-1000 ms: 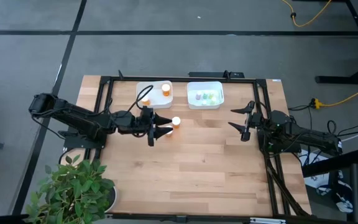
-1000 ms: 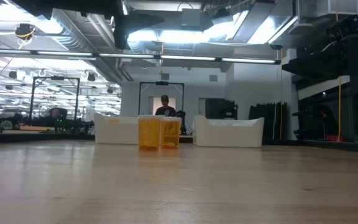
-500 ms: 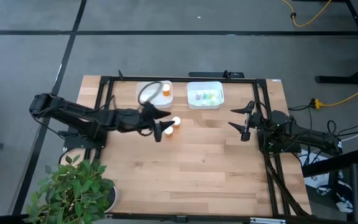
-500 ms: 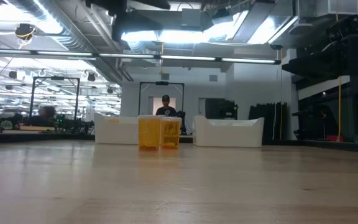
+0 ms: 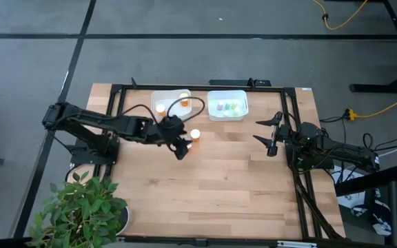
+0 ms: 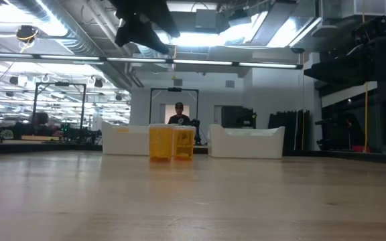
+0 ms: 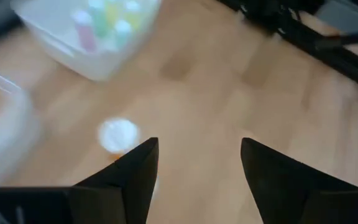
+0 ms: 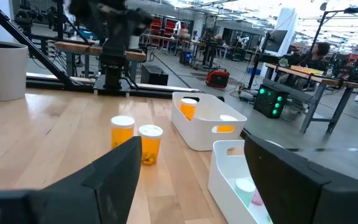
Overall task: Pick and place medicine bottles into bin by pill shape (circle, oval)
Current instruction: Put the orange pill bottle into the left white bin
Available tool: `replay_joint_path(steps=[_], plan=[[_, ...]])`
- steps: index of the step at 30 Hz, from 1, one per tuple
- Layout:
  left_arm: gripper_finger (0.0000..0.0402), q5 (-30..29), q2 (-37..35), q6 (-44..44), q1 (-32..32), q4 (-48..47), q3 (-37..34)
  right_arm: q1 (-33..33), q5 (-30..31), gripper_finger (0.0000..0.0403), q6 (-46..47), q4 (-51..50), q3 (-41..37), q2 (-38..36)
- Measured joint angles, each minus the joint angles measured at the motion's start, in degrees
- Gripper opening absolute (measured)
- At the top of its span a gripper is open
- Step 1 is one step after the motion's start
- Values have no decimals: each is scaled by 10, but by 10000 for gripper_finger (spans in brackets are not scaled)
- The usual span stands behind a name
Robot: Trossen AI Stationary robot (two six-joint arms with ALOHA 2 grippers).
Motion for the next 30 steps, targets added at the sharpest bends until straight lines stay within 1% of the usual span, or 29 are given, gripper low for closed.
replay_joint_path(steps=[4, 6, 12, 15, 19, 22, 30], plan=[[221, 37, 22, -52, -3, -2, 0, 0, 0, 286, 0, 0, 0, 0], [228, 51, 34, -72, 2, -16, 0, 0, 0, 286, 0, 0, 0, 0], [275, 74, 84, -104, 8, -56, 0, 0, 0, 286, 0, 0, 0, 0], [287, 78, 101, -115, 16, -60, 0, 0, 0, 286, 0, 0, 0, 0], [284, 105, 112, -153, 32, -60, 0, 0, 0, 286, 0, 0, 0, 0], [281, 129, 112, -164, 50, -60, 0, 0, 0, 286, 0, 0, 0, 0], [276, 130, 112, -166, 80, -96, 0, 0, 0, 286, 0, 0, 0, 0]])
